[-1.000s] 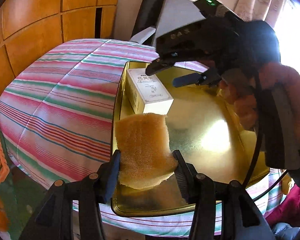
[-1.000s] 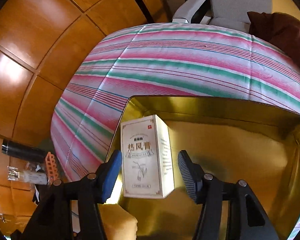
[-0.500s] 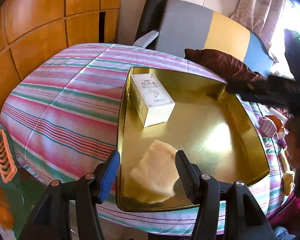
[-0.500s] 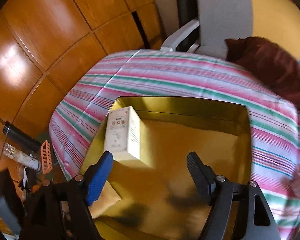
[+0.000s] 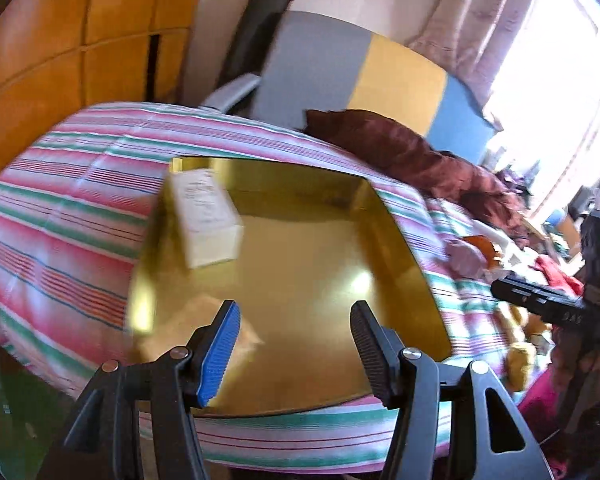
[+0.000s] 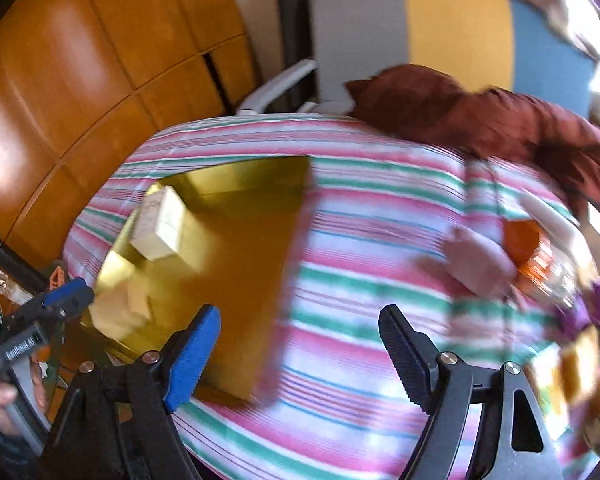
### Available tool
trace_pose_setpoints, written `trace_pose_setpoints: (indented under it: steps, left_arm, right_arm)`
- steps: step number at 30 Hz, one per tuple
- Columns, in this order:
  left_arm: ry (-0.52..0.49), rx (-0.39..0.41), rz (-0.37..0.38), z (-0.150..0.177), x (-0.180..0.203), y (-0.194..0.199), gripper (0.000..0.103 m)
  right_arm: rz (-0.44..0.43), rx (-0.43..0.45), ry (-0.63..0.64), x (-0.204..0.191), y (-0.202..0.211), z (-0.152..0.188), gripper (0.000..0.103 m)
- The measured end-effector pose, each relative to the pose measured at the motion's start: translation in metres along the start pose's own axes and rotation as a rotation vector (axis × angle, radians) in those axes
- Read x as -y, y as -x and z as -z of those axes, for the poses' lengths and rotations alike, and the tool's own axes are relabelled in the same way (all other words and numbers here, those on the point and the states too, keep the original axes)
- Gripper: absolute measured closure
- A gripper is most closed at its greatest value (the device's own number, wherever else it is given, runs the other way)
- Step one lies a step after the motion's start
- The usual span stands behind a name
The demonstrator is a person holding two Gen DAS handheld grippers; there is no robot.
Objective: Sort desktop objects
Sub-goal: 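Grasp the yellow plush toy with the left tool while the right tool grasps the green box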
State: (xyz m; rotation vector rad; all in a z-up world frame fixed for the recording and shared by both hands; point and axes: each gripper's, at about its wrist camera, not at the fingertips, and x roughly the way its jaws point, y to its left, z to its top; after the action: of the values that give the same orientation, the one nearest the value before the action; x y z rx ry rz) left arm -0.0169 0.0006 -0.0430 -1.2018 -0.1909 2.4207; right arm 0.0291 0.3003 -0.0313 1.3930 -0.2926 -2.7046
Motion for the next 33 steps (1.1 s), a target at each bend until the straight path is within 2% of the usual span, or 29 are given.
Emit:
trace_pose_setpoints:
  steps: [5, 11, 13, 17, 19, 23, 27, 33]
  left_arm:
    - [-0.073, -0.046, 0.077, 0.002, 0.041, -0.011, 0.045]
    - [-0.246, -0.116, 0.213, 0.011, 0.108, -0.024, 0.045]
    - [-0.307, -0.149, 0.268, 0.018, 0.132, -0.028, 0.045]
    - [-0.4, -0.199, 0.326, 0.03, 0.17, -0.038, 0.045]
    - [-0.426, -0.225, 0.35, 0.035, 0.183, -0.043, 0.045]
    - [-0.475, -0.257, 0.379, 0.042, 0.205, -0.05, 0.044]
    - [-0.526, -0.279, 0.41, 0.044, 0.226, -0.059, 0.044]
    - [-0.587, -0.303, 0.464, 0.05, 0.254, -0.066, 0.043]
  right_arm:
    - [0.068, 0.008, -0.064, 0.052, 0.032, 0.022, 0.021]
    - [0.186, 0.039, -0.161, 0.118, 0.086, 0.04, 0.021]
    - [0.256, 0.032, -0.207, 0.147, 0.104, 0.048, 0.019]
    - [0.36, -0.017, -0.315, 0.203, 0.131, 0.061, 0.013]
    - [0.404, -0.07, -0.399, 0.238, 0.14, 0.069, 0.009]
    - [0.438, -0.182, -0.545, 0.291, 0.136, 0.085, 0.008]
    - [0.402, -0.267, -0.588, 0.299, 0.115, 0.087, 0.008]
    - [0.427, -0.39, -0.591, 0.306, 0.082, 0.087, 0.008]
